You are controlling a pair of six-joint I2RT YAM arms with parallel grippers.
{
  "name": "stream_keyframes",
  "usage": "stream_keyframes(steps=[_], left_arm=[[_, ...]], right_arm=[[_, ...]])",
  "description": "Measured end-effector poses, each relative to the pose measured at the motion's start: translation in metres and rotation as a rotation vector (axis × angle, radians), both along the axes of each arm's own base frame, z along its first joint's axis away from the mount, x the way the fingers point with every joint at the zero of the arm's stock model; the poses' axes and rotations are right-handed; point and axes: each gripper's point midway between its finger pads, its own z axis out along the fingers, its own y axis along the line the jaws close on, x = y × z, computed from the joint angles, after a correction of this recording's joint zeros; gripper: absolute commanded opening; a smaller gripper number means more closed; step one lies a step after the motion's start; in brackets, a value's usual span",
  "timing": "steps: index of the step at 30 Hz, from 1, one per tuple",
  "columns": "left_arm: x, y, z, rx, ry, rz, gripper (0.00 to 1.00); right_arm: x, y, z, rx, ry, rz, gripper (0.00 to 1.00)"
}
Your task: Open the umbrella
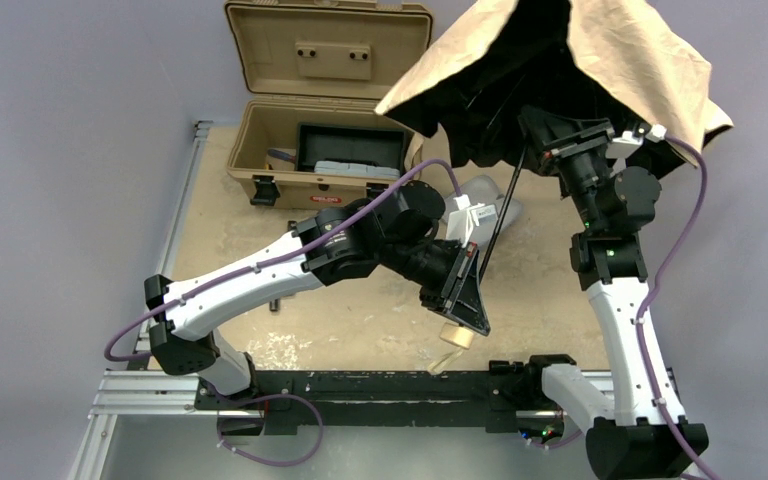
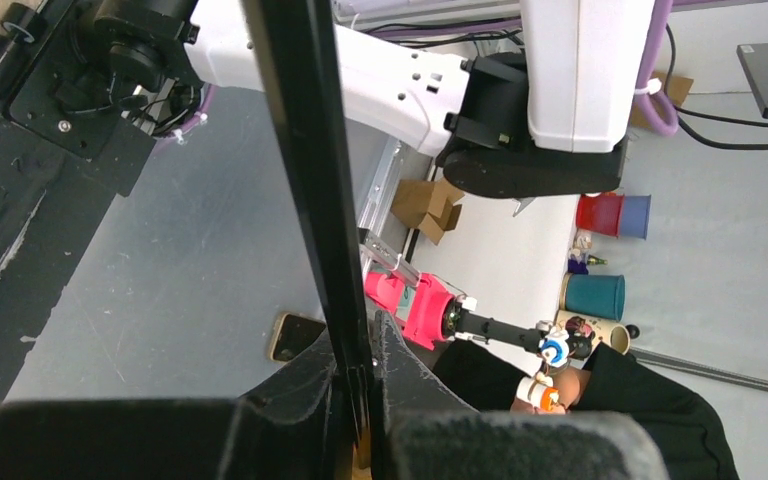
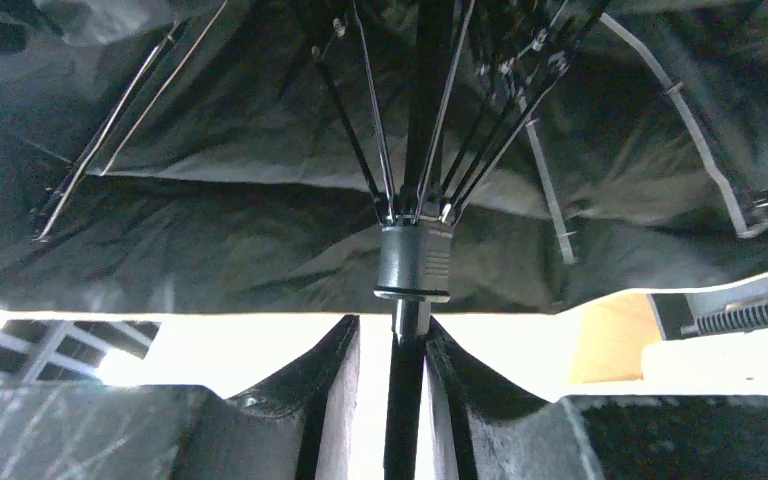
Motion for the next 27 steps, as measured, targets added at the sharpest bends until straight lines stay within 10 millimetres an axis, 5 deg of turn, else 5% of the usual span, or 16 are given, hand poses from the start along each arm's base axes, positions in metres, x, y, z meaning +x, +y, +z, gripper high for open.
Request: stream_keyframes(steps=[3, 7, 15, 21, 27], left_arm=[[-0.002, 0.001, -0.003, 0.015, 0.005, -0.002, 0.00], [-0.002, 0.002, -0.002, 0.021, -0.002, 0.005, 0.00], [0.002, 0.005, -0.006, 0.008, -0.039, 0.040, 0.00], [0.022, 0.014, -0.005, -0.060, -0.111, 0.155, 0.00], [0.038, 0.017, 0.007, -0.166, -0.197, 0.238, 0.00]], right_arm=[[0.001, 0.016, -0.003, 0.001, 0.006, 0.048, 0.22], [0.003, 0.020, -0.005, 0.000, 0.002, 0.050, 0.04], [0.013, 0.016, 0.006, 0.054, -0.012, 0.019, 0.17], [0.037, 0.019, 0.042, 0.085, -0.057, 0.016, 0.19], [0.039, 0.020, 0.092, 0.115, -0.144, 0.039, 0.23]])
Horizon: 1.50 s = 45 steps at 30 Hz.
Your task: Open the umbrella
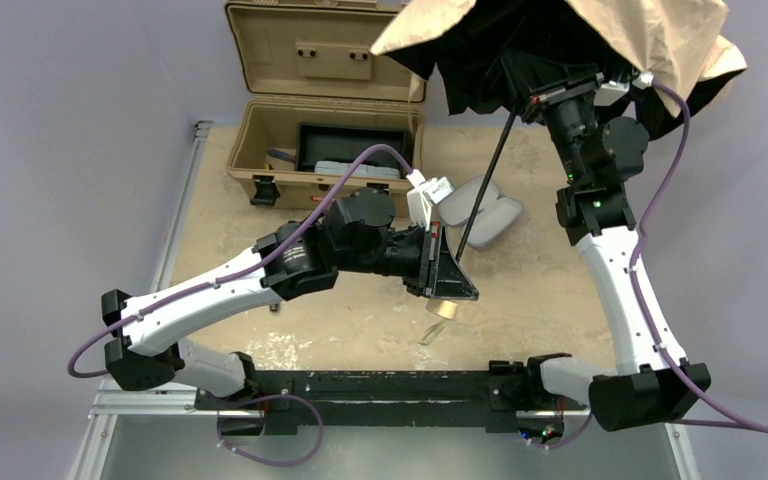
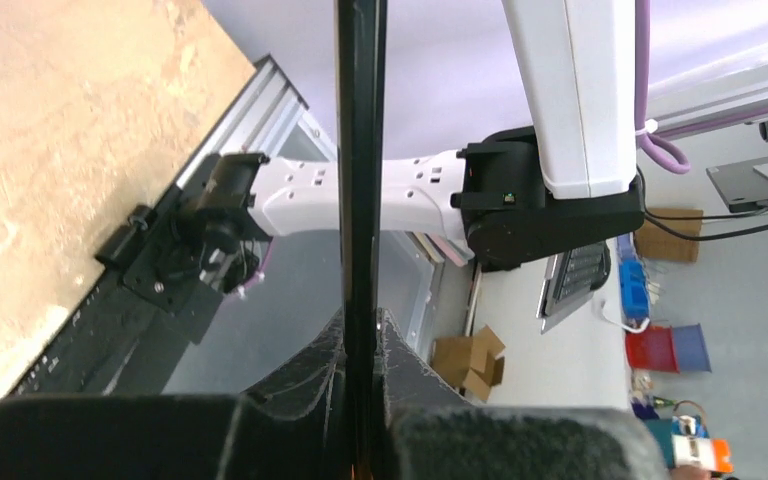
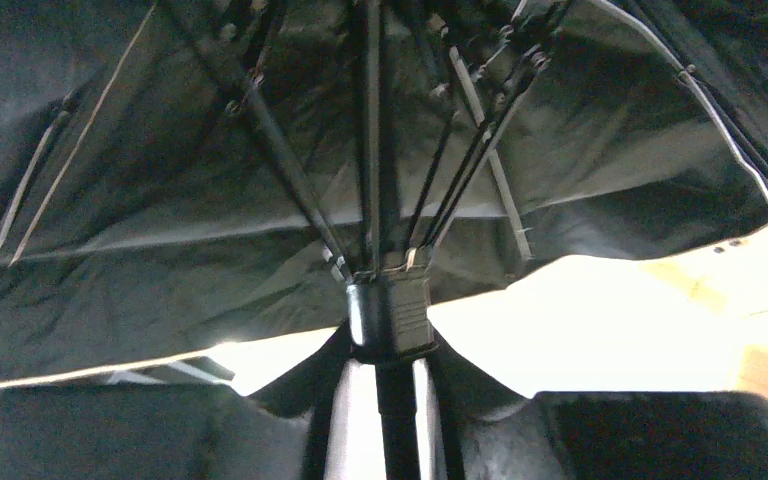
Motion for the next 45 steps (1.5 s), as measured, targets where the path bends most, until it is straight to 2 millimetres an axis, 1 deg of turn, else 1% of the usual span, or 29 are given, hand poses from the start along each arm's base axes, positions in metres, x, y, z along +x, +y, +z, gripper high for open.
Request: stream_keyframes(steps=[2, 5, 9, 10, 12, 13, 18, 20, 21, 22, 23, 24, 25, 26, 27, 28, 29, 30, 31, 32, 33, 35, 36, 37, 39, 41, 43, 45], left_arm=[[0.004, -0.002, -0.001, -0.021, -0.033, 0.014, 0.00], [0.015, -0.006, 0.000, -0.069, -0.085, 0.063, 0.00], [0.023, 0.002, 0.014, -0.160, -0.130, 0.129, 0.00], [0.018, 0.007, 0.013, -0.166, -0.129, 0.120, 0.00], [0.008, 0.011, 0.020, -0.201, -0.131, 0.115, 0.00], [0.007, 0.012, 0.023, -0.213, -0.130, 0.119, 0.00], [-0.001, 0.018, 0.029, -0.264, -0.143, 0.118, 0.00], [-0.005, 0.021, 0.034, -0.275, -0.145, 0.111, 0.00], [-0.008, 0.022, 0.037, -0.275, -0.144, 0.105, 0.00], [-0.010, 0.021, 0.039, -0.269, -0.143, 0.099, 0.08], [-0.013, 0.021, 0.041, -0.256, -0.141, 0.090, 0.20], [-0.015, 0.019, 0.044, -0.240, -0.138, 0.082, 0.33], [-0.020, 0.019, 0.039, -0.187, -0.115, 0.061, 0.45], [-0.030, 0.021, 0.031, -0.141, -0.098, 0.026, 0.59], [-0.046, 0.028, 0.008, -0.033, -0.059, -0.031, 0.64], [-0.059, 0.034, -0.011, 0.056, -0.037, -0.077, 0.71], [-0.072, 0.039, -0.029, 0.158, -0.005, -0.129, 0.74], [-0.080, 0.042, -0.043, 0.250, 0.021, -0.164, 0.79], [-0.079, 0.042, -0.048, 0.296, 0.026, -0.172, 0.82], [-0.074, 0.041, -0.048, 0.335, 0.031, -0.169, 0.83], [-0.066, 0.039, -0.042, 0.348, 0.026, -0.159, 0.84], [-0.047, 0.036, -0.016, 0.317, 0.003, -0.124, 0.86], [-0.038, 0.037, -0.002, 0.288, -0.009, -0.104, 0.88], [-0.027, 0.039, 0.017, 0.243, -0.034, -0.080, 0.92], [-0.009, 0.048, 0.053, 0.150, -0.081, -0.031, 0.99], [0.008, 0.061, 0.088, 0.048, -0.138, 0.027, 1.00], [0.018, 0.075, 0.114, -0.033, -0.192, 0.071, 1.00], [0.021, 0.083, 0.129, -0.087, -0.225, 0.089, 1.00]], right_arm=[[0.002, -0.002, 0.013, 0.007, -0.019, 0.014, 0.24], [0.007, -0.007, 0.028, -0.009, -0.030, 0.040, 0.23], [0.005, -0.005, 0.050, -0.043, -0.058, 0.112, 0.23], [0.005, -0.008, 0.058, -0.042, -0.075, 0.105, 0.23], [0.003, -0.011, 0.064, -0.078, -0.104, 0.119, 0.20], [0.000, -0.010, 0.069, -0.089, -0.118, 0.131, 0.18], [-0.024, 0.001, 0.093, -0.155, -0.212, 0.196, 0.08], [-0.031, 0.003, 0.098, -0.171, -0.239, 0.209, 0.01], [-0.035, 0.002, 0.100, -0.175, -0.248, 0.213, 0.00], [-0.038, 0.000, 0.100, -0.175, -0.257, 0.212, 0.00], [-0.041, -0.003, 0.100, -0.174, -0.266, 0.208, 0.00], [-0.044, -0.007, 0.098, -0.172, -0.274, 0.198, 0.00], [-0.045, -0.011, 0.096, -0.170, -0.279, 0.189, 0.00], [-0.043, -0.024, 0.100, -0.137, -0.296, 0.126, 0.00], [-0.044, -0.038, 0.103, -0.120, -0.315, 0.070, 0.00], [-0.036, -0.050, 0.098, -0.095, -0.308, 0.021, 0.00], [-0.026, -0.065, 0.089, -0.060, -0.282, -0.037, 0.00], [-0.017, -0.074, 0.075, -0.034, -0.246, -0.075, 0.00], [-0.010, -0.079, 0.060, -0.017, -0.209, -0.094, 0.00], [-0.004, -0.078, 0.045, -0.006, -0.167, -0.095, 0.00], [0.000, -0.074, 0.030, 0.001, -0.121, -0.088, 0.00], [0.002, -0.064, 0.008, 0.005, -0.054, -0.069, 0.00], [-0.002, -0.058, 0.001, 0.002, -0.033, -0.056, 0.00], [-0.007, -0.053, -0.001, -0.003, -0.025, -0.048, 0.00], [-0.024, -0.044, 0.000, -0.018, -0.026, -0.032, 0.00], [-0.045, -0.038, 0.009, -0.036, -0.060, -0.028, 0.00], [-0.067, -0.035, 0.020, -0.051, -0.106, -0.028, 0.00], [-0.087, -0.031, 0.030, -0.061, -0.150, -0.025, 0.00]])
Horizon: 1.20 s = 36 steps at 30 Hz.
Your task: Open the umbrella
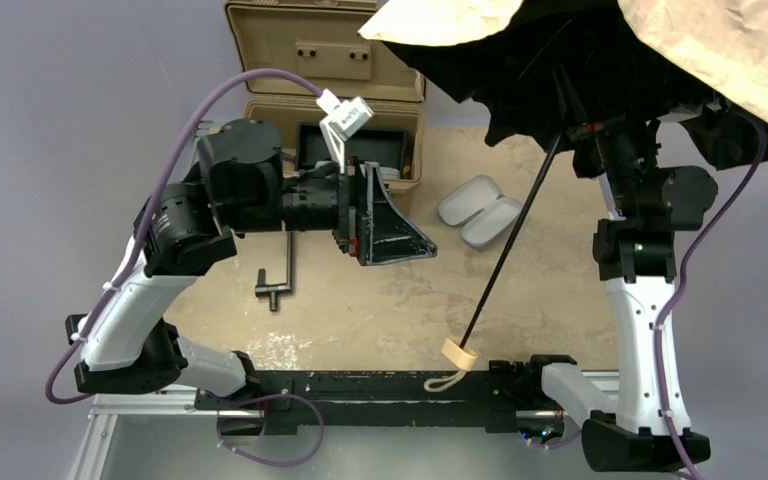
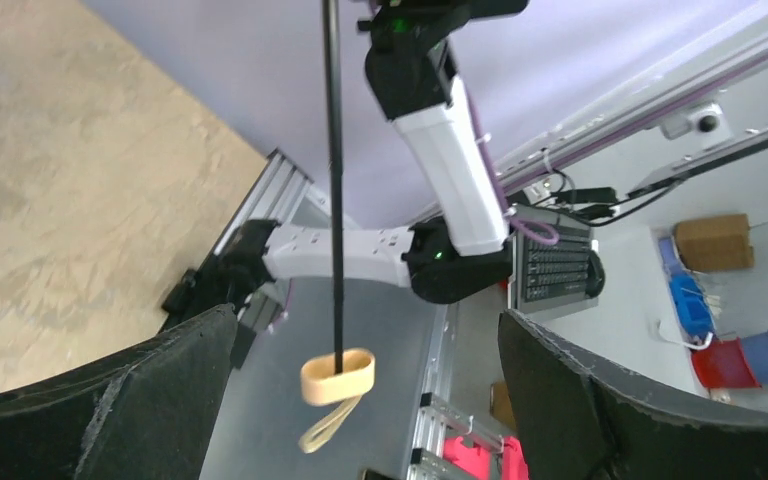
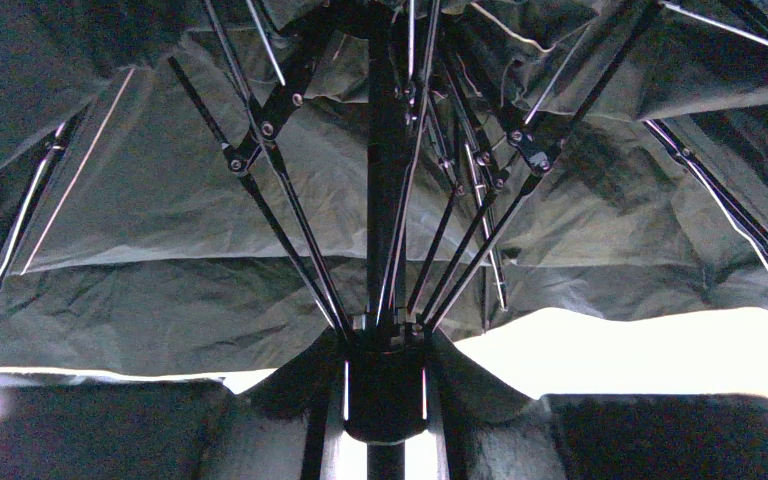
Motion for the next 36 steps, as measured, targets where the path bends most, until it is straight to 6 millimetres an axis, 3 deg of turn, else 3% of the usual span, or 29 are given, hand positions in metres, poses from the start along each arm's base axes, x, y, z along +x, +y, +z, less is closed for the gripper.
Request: stream_keyframes(steps=[3, 7, 11, 13, 15, 22, 29, 32, 36], left_arm=[[0.002, -0.006, 0.014, -0.066, -0.027, -0.023, 1.00], [0.008, -0.038, 0.009, -0.098, -0.016, -0.084, 1.00], [0.024, -0.078, -0.039, -0.016, 0.055, -0.113, 1.00], [0.026, -0.089, -0.064, 0.036, 0.098, -0.130, 1.00], [0.024, -0.095, -0.077, 0.059, 0.119, -0.144, 0.98], [-0.010, -0.108, -0.084, 0.041, 0.152, -0.243, 0.65], [-0.049, -0.111, -0.112, 0.093, 0.221, -0.336, 0.04], [-0.053, -0.111, -0.120, 0.108, 0.212, -0.348, 0.00], [-0.045, -0.107, -0.116, 0.091, 0.197, -0.324, 0.00]], right_arm=[[-0.015, 0.005, 0.005, -0.005, -0.028, 0.013, 0.00], [-0.018, 0.012, 0.004, -0.009, -0.023, 0.036, 0.00], [-0.004, 0.013, -0.005, -0.010, 0.019, 0.041, 0.00], [0.006, 0.014, -0.010, -0.012, 0.042, 0.045, 0.00], [0.015, 0.015, -0.014, -0.011, 0.060, 0.047, 0.00], [0.023, 0.014, -0.016, 0.012, 0.077, 0.058, 0.00], [0.035, 0.005, 0.015, 0.074, 0.004, 0.030, 0.00], [0.048, 0.003, 0.016, 0.103, 0.007, 0.023, 0.00], [0.068, 0.004, 0.017, 0.136, 0.017, 0.033, 0.00]])
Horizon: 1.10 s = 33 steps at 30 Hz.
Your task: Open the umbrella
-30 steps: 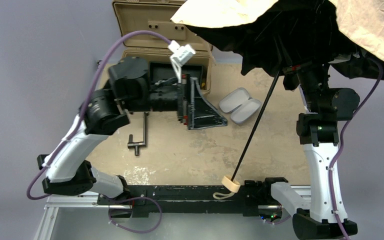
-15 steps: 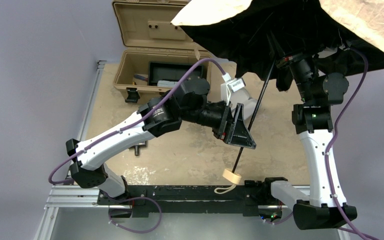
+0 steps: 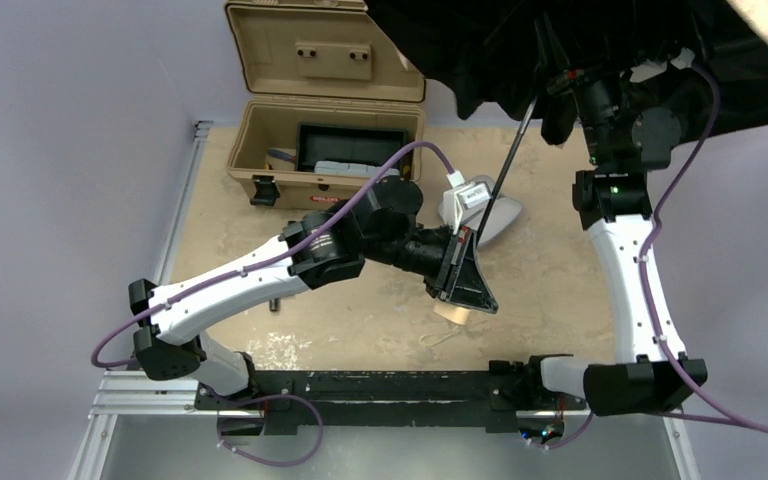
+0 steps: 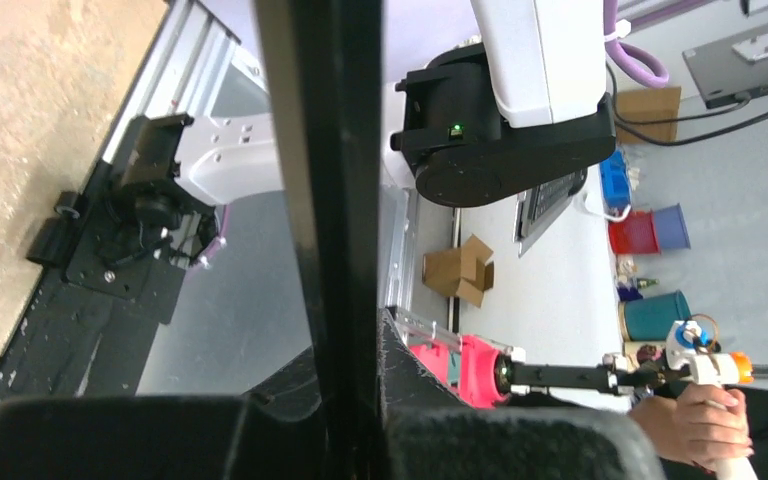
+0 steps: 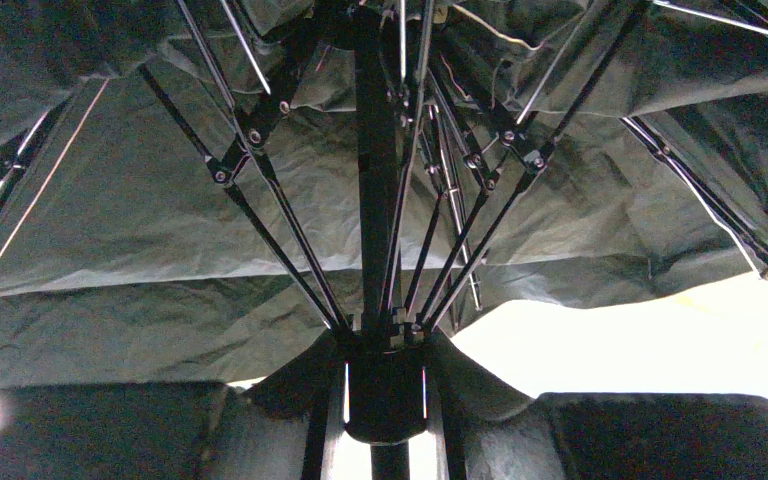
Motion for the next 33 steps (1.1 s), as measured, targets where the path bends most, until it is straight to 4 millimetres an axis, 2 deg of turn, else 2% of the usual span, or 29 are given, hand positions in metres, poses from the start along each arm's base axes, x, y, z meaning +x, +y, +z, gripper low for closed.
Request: stream_keyframes(steps=[4, 7, 12, 14, 17, 24, 29, 33], left_arm=[[0.002, 0.006, -0.008, -0.007, -0.008, 0.020, 0.00], [0.004, 0.011, -0.011, -0.036, -0.035, 0.038, 0.00], [0.010, 0.018, 0.007, -0.150, -0.093, 0.098, 0.00], [0.012, 0.021, 0.015, -0.192, -0.114, 0.113, 0.00], [0.013, 0.021, 0.020, -0.236, -0.139, 0.128, 0.00], [0.011, 0.022, 0.019, -0.265, -0.155, 0.154, 0.00], [0.011, 0.023, 0.016, -0.224, -0.149, 0.171, 0.01], [0.011, 0.024, 0.010, -0.137, -0.124, 0.181, 0.31]], right_arm=[[0.015, 0.002, 0.014, 0.012, -0.026, 0.016, 0.00], [0.019, 0.003, 0.038, 0.007, -0.083, 0.034, 0.00], [0.004, 0.017, 0.079, -0.060, -0.200, 0.115, 0.00], [-0.007, 0.017, 0.095, -0.072, -0.246, 0.130, 0.00], [-0.018, 0.011, 0.107, -0.081, -0.280, 0.126, 0.00], [-0.028, 0.011, 0.108, -0.092, -0.287, 0.148, 0.00], [-0.023, 0.009, 0.092, -0.089, -0.258, 0.160, 0.00], [-0.012, 0.000, 0.060, -0.085, -0.172, 0.138, 0.00]])
